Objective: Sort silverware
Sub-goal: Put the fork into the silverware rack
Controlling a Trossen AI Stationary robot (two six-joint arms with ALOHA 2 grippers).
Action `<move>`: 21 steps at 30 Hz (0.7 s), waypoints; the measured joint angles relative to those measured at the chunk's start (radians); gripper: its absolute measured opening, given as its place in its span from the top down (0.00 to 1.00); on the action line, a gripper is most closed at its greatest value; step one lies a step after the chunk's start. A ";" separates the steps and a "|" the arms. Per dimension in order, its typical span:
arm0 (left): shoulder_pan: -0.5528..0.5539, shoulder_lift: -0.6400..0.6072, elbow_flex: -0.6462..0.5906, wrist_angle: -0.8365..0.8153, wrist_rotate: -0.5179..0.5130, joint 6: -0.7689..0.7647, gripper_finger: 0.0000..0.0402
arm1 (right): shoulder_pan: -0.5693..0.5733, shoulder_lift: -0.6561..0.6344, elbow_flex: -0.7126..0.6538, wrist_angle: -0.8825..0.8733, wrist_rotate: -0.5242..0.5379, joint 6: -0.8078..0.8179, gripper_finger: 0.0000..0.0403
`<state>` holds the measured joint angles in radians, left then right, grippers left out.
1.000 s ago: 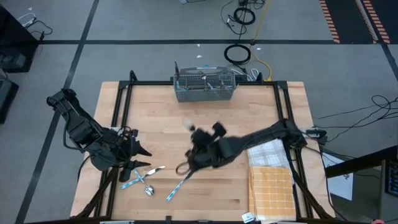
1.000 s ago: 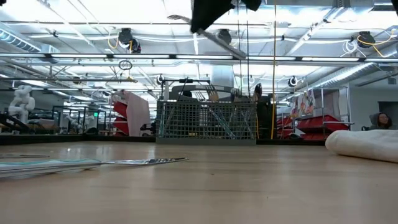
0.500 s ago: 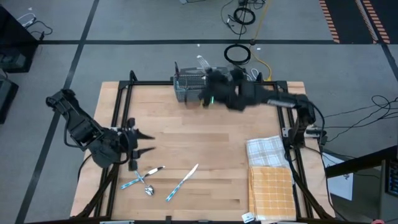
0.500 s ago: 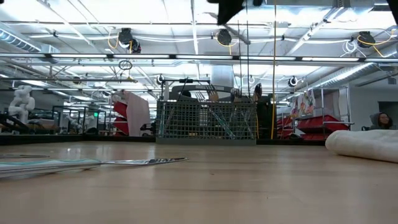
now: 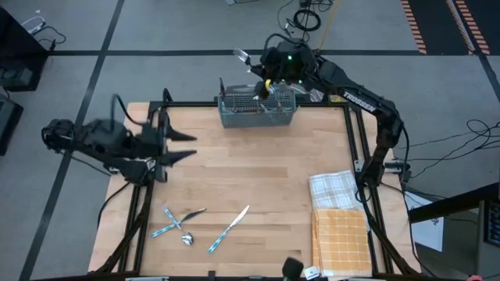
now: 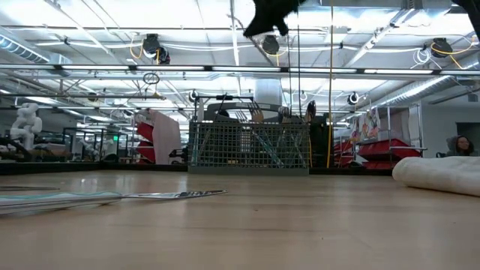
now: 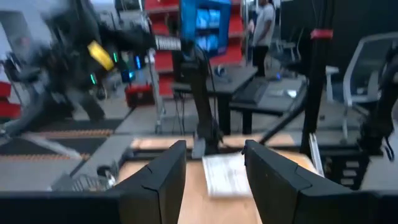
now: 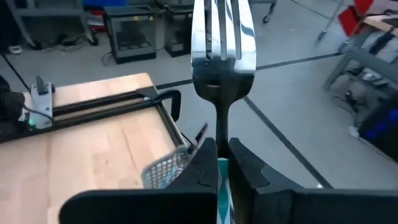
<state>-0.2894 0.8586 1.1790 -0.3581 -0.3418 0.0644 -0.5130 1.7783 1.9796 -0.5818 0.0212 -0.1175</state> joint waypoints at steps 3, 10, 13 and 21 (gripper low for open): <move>0.108 -0.012 0.000 0.037 0.106 0.005 0.58 | -0.060 -0.056 -0.160 0.141 -0.100 -0.020 1.00; 0.330 0.026 0.000 0.109 0.337 0.013 0.58 | -0.202 -0.208 -0.695 0.809 -0.298 0.123 1.00; 0.425 0.076 0.000 0.139 0.461 -0.034 0.58 | -0.221 -0.198 -0.820 1.062 -0.319 0.201 1.00; 0.587 0.177 0.000 0.166 0.661 -0.086 0.58 | -0.231 -0.064 -0.866 1.254 -0.360 0.292 1.00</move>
<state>0.2974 1.0351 1.1786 -0.1925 0.3187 -0.0212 -0.7436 1.7148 1.1137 0.6723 -0.3393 0.1741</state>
